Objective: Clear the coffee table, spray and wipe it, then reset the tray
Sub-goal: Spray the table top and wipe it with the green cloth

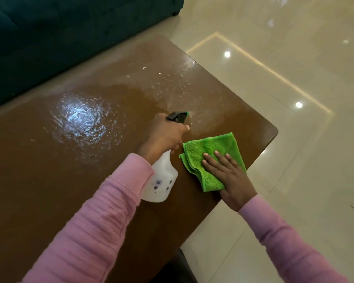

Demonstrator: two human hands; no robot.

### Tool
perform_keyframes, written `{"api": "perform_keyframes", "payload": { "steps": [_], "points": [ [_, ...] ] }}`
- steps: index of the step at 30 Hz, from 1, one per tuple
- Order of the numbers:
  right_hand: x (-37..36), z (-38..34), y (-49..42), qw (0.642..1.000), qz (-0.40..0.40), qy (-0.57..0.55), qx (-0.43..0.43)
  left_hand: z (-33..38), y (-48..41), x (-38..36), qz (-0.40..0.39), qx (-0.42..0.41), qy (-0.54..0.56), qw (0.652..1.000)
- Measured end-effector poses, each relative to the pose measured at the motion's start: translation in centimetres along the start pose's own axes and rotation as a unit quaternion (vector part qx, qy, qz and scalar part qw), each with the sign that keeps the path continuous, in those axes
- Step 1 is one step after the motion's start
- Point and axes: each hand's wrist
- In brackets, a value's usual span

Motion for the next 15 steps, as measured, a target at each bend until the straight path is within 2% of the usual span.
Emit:
{"api": "perform_keyframes", "payload": {
  "steps": [4, 7, 10, 12, 15],
  "points": [
    [1.0, 2.4, -1.4, 1.000, -0.004, -0.019, -0.007, 0.1, -0.6, 0.9, 0.020, 0.002, 0.010, 1.000],
    [4.5, 7.2, -6.1, 0.992, 0.044, -0.047, -0.111, -0.7, 0.4, 1.9, 0.033, -0.007, 0.017, 0.999],
    [7.0, 8.2, -11.8, 0.979, 0.037, -0.056, -0.193, -1.5, 1.6, 3.0, 0.059, -0.021, 0.032, 0.998],
    [6.5, 4.8, -13.8, 0.988, 0.025, -0.028, -0.151, -2.0, 1.9, 3.7, 0.090, -0.035, 0.038, 0.995],
    [3.9, -0.9, -11.5, 0.999, -0.019, 0.034, 0.024, -2.4, 2.1, 4.6, 0.135, -0.049, 0.022, 0.989]
  ]
}}
Point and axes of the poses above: each hand's wrist, its own y-axis away from the middle knuckle, its own x-axis out of the back of the hand, z = x × y, and after that the axes turned 10 degrees about -z, right-handed
